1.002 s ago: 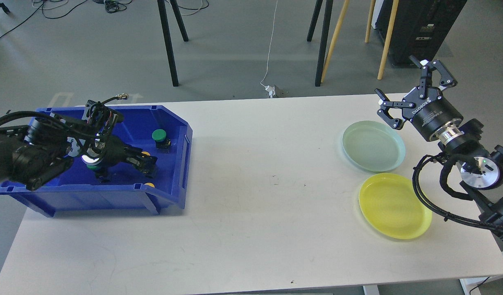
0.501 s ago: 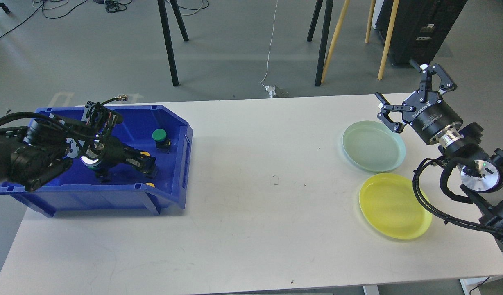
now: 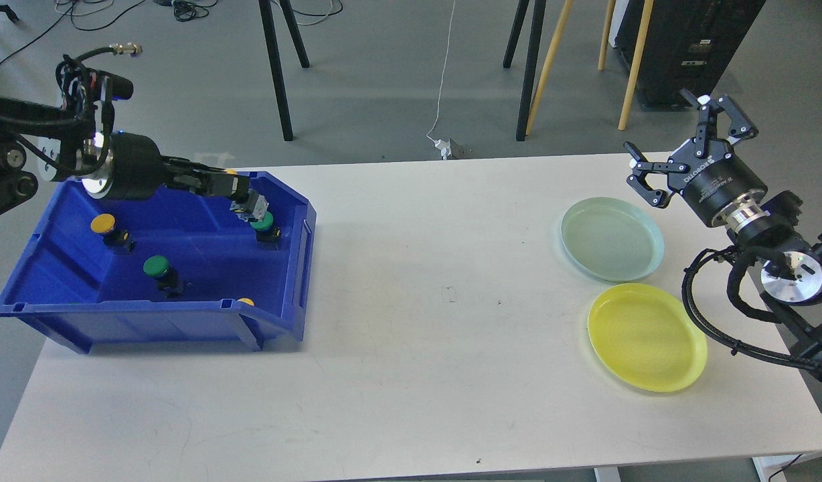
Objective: Pass button and place on color plate
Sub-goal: 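Extend the left arm carrying the button toward the right gripper, then grasp the button with the right gripper and open the left gripper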
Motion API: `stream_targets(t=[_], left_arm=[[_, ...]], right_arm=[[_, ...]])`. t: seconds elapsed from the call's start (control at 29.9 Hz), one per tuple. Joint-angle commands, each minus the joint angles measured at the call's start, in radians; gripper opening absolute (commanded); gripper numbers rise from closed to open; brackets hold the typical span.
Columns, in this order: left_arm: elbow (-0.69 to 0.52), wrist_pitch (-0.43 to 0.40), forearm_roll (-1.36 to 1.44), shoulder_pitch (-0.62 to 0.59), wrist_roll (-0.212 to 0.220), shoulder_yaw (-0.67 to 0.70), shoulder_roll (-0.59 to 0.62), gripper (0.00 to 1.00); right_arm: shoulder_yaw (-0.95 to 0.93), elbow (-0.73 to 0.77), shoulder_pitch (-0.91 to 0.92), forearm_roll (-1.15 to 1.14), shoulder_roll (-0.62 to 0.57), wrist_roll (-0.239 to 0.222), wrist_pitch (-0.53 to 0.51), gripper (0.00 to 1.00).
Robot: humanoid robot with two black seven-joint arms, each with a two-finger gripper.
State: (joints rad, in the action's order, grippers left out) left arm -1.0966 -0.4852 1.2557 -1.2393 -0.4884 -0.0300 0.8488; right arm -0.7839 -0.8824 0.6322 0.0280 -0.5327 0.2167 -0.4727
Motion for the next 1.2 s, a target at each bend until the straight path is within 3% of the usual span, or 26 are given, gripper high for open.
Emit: stream_targets(t=[0.0,0.1,0.2,0.47,1.17], left_arm=[[-0.092,-0.004,-0.244,0.066,0.0,0.14,-0.063,0.06],[-0.095,-0.004,-0.379,0.118,0.0,0.208,-0.19,0.06],[-0.066,-0.004,-0.496,0.168,0.0,0.257,-0.33,0.07],[0.099,-0.004,-0.576,0.247,0.0,0.294,-0.566,0.07],[0.138,-0.004,-0.575,0.258,0.0,0.295,-0.596,0.08]], right_arm=[[0.0,-0.149,-0.011,-0.043,-0.082,0.004,0.097,1.0],[-0.006,-0.32,-0.043,-0.127,-0.134,0.015,0.205,1.0],[-0.011,-0.467,-0.11,-0.21,-0.167,0.061,0.291,1.0],[0.006,-0.619,-0.215,-0.275,-0.174,0.07,0.286,1.0],[0.187,-0.622,-0.045,-0.273,-0.076,0.069,0.224,1.0]])
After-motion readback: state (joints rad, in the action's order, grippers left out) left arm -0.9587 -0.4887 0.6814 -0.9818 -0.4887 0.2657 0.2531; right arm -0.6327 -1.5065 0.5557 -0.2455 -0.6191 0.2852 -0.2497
